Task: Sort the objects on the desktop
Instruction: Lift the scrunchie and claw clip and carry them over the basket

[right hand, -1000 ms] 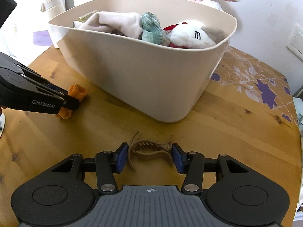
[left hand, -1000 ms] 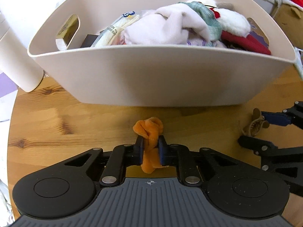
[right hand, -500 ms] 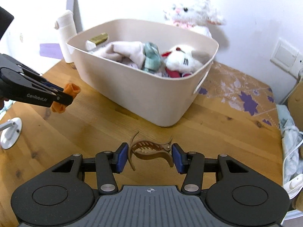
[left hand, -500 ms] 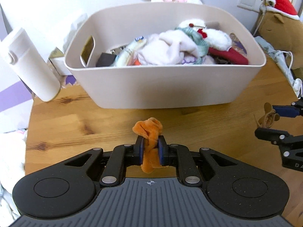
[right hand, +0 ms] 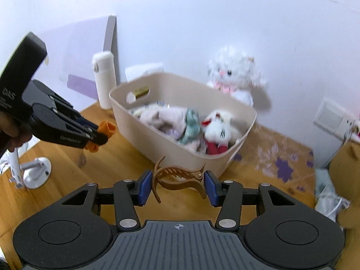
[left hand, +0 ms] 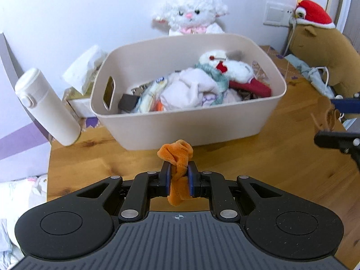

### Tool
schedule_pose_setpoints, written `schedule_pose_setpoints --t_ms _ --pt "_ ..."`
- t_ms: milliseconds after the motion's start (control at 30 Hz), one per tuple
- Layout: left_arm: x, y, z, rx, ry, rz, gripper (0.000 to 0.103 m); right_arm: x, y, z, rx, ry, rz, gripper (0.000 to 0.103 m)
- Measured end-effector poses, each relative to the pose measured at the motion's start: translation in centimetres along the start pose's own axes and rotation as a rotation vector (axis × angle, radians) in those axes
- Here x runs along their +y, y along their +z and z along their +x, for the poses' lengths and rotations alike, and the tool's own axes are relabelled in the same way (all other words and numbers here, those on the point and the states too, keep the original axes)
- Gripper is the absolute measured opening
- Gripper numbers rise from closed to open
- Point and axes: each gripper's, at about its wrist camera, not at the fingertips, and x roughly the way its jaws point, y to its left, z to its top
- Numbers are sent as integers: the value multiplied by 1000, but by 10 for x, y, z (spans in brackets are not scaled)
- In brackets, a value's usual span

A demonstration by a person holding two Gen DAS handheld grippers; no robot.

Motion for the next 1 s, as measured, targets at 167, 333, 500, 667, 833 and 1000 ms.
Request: schedule_pose_setpoints --t_ms 167,333,500,667,833,1000 --pt "9 13 -5 -27 13 8 15 -5 22 -11 -51 -12 -13 47" --pt "18 33 -14 -70 22 14 15 -10 43 -13 -89 -24 -24 47" --pt "26 54 -20 -111 25 17 15 -17 61 -9 -113 -46 -18 47" --pt "32 72 -22 -141 27 20 15 -26 75 0 -120 -70 6 47" --pt "36 91 -14 -154 31 18 15 -34 86 13 -121 -87 38 47" --pt "39 104 0 -140 35 6 15 -40 96 32 -97 -106 53 47"
